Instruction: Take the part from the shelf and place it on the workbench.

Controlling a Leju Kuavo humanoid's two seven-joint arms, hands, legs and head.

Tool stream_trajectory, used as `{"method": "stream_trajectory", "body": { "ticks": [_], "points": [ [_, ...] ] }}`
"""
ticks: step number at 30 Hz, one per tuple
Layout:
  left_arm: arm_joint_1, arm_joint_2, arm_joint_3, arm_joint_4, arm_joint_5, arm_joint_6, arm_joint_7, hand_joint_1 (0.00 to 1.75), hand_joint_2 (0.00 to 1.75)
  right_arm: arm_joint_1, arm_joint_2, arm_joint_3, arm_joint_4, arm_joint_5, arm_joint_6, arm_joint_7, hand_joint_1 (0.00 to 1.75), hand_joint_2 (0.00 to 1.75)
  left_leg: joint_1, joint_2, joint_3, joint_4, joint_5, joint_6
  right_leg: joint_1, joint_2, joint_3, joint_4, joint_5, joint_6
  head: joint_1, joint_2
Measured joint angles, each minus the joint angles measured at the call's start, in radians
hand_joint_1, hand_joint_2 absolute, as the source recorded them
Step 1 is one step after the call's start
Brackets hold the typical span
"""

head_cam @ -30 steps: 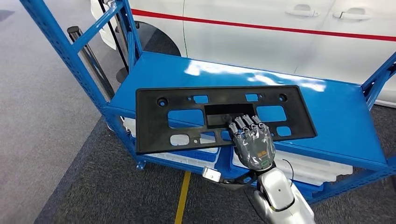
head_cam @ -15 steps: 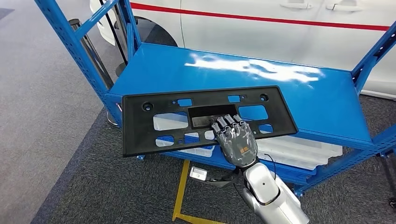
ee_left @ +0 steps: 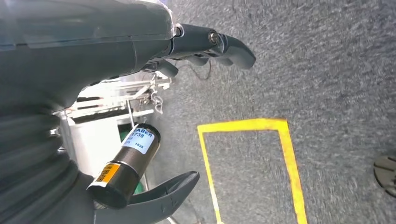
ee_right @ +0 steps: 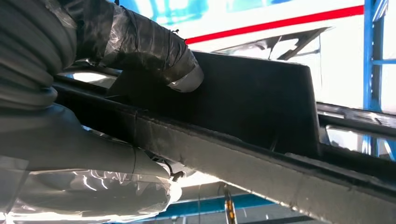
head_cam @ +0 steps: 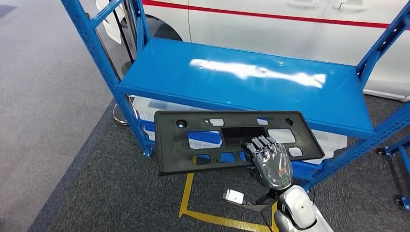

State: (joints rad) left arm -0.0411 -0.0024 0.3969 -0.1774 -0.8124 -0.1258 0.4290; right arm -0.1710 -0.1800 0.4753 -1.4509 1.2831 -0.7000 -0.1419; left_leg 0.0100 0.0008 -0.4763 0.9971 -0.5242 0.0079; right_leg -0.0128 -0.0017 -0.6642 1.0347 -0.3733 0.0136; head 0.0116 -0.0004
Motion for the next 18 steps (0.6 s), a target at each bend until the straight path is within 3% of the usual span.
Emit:
{"method": "stream_trajectory", "body": {
  "ticks": [1, 2, 5, 6, 7, 8, 10, 12, 13, 15, 16, 17, 18],
  "points": [
    [-0.001, -0.001, 0.000, 0.000, 0.000, 0.000, 0.000, 0.00, 1.75, 0.003, -0.003, -0.003, -0.001, 0.000, 0.000, 0.000, 1.75, 1.75, 0.001, 0.003, -0.008, -0.003, 0.012, 0.009, -0.001, 0.001, -0.005, 0.006, -0.012, 0.006, 0.000, 0.000],
    [-0.001, -0.002, 0.000, 0.000, -0.001, -0.001, 0.000, 0.00, 1.75, 0.006, -0.006, -0.005, -0.001, 0.000, 0.000, -0.001, 1.75, 1.75, 0.003, 0.005, -0.018, -0.007, 0.025, 0.018, -0.001, 0.002, -0.014, 0.028, -0.044, 0.010, 0.000, 0.000],
    [-0.001, -0.004, 0.000, 0.000, -0.001, -0.001, 0.000, 0.00, 1.75, 0.014, -0.013, -0.011, -0.001, -0.001, 0.000, -0.003, 1.75, 1.75, 0.003, 0.011, -0.062, -0.008, 0.065, 0.034, -0.003, 0.003, -0.056, 0.194, -0.193, 0.020, 0.000, 0.000],
    [0.000, -0.005, 0.000, 0.000, -0.002, -0.001, 0.000, 0.00, 1.75, 0.016, -0.015, -0.013, -0.001, -0.002, 0.000, -0.005, 1.75, 1.75, 0.002, 0.011, -0.080, -0.006, 0.077, 0.034, -0.003, 0.003, -0.061, 0.248, -0.212, 0.023, 0.000, 0.000],
    [0.000, -0.006, 0.000, 0.000, -0.005, -0.002, 0.000, 0.00, 1.75, 0.019, -0.019, -0.017, -0.001, -0.004, 0.000, -0.007, 1.75, 1.75, 0.001, 0.011, -0.098, -0.002, 0.088, 0.033, -0.003, 0.003, -0.054, 0.276, -0.206, 0.024, 0.000, 0.000],
    [0.001, -0.008, 0.000, 0.000, -0.008, -0.004, 0.000, 0.00, 1.75, 0.021, -0.023, -0.021, -0.002, -0.006, 0.000, -0.011, 1.75, 1.75, 0.000, 0.011, -0.116, 0.002, 0.099, 0.031, -0.003, 0.003, -0.031, 0.271, -0.181, 0.024, 0.000, 0.000],
    [0.001, -0.011, 0.000, 0.000, -0.016, -0.008, -0.001, 0.00, 1.75, 0.022, -0.032, -0.029, -0.008, -0.013, 0.000, -0.019, 1.75, 1.75, 0.000, 0.010, -0.148, 0.016, 0.115, 0.025, -0.002, 0.003, 0.065, 0.165, -0.140, 0.019, 0.000, 0.000],
    [0.001, -0.013, 0.000, 0.000, -0.025, -0.011, -0.003, 0.00, 1.75, 0.024, -0.038, -0.036, -0.021, -0.020, 0.000, -0.023, 1.75, 1.75, -0.002, 0.010, -0.167, 0.028, 0.128, 0.016, 0.003, 0.003, 0.155, 0.032, -0.154, 0.008, 0.000, 0.000],
    [0.001, -0.014, 0.000, 0.000, -0.030, -0.013, -0.004, 0.00, 1.75, 0.025, -0.040, -0.040, -0.028, -0.023, 0.001, -0.023, 1.75, 1.75, -0.003, 0.010, -0.171, 0.030, 0.135, 0.010, 0.006, 0.003, 0.174, -0.002, -0.166, 0.001, 0.000, 0.000],
    [0.002, -0.014, 0.000, 0.000, -0.040, -0.018, -0.005, 0.00, 1.75, 0.030, -0.044, -0.049, -0.037, -0.026, 0.003, -0.022, 1.75, 1.75, -0.003, 0.009, -0.174, 0.027, 0.150, -0.003, 0.007, 0.002, 0.169, -0.014, -0.158, -0.014, 0.001, 0.000],
    [0.003, -0.015, 0.000, 0.000, -0.043, -0.020, -0.005, 0.00, 1.75, 0.031, -0.045, -0.052, -0.039, -0.027, 0.005, -0.022, 1.75, 1.75, -0.002, 0.008, -0.179, 0.032, 0.142, -0.008, 0.005, 0.000, 0.161, -0.017, -0.149, -0.023, 0.001, 0.000],
    [0.003, -0.015, 0.000, 0.000, -0.047, -0.021, -0.005, 0.00, 1.75, 0.033, -0.046, -0.055, -0.042, -0.027, 0.005, -0.022, 1.75, 1.75, -0.001, 0.006, -0.188, 0.050, 0.117, -0.013, 0.002, -0.003, 0.151, -0.019, -0.137, -0.032, 0.000, 0.000],
    [0.004, -0.016, 0.000, 0.000, -0.051, -0.022, -0.005, 0.00, 1.75, 0.037, -0.048, -0.059, -0.045, -0.025, 0.005, -0.023, 1.75, 1.75, 0.000, 0.005, -0.200, 0.087, 0.073, -0.017, -0.001, -0.005, 0.138, -0.020, -0.125, -0.039, 0.000, 0.000]
  ]
}}
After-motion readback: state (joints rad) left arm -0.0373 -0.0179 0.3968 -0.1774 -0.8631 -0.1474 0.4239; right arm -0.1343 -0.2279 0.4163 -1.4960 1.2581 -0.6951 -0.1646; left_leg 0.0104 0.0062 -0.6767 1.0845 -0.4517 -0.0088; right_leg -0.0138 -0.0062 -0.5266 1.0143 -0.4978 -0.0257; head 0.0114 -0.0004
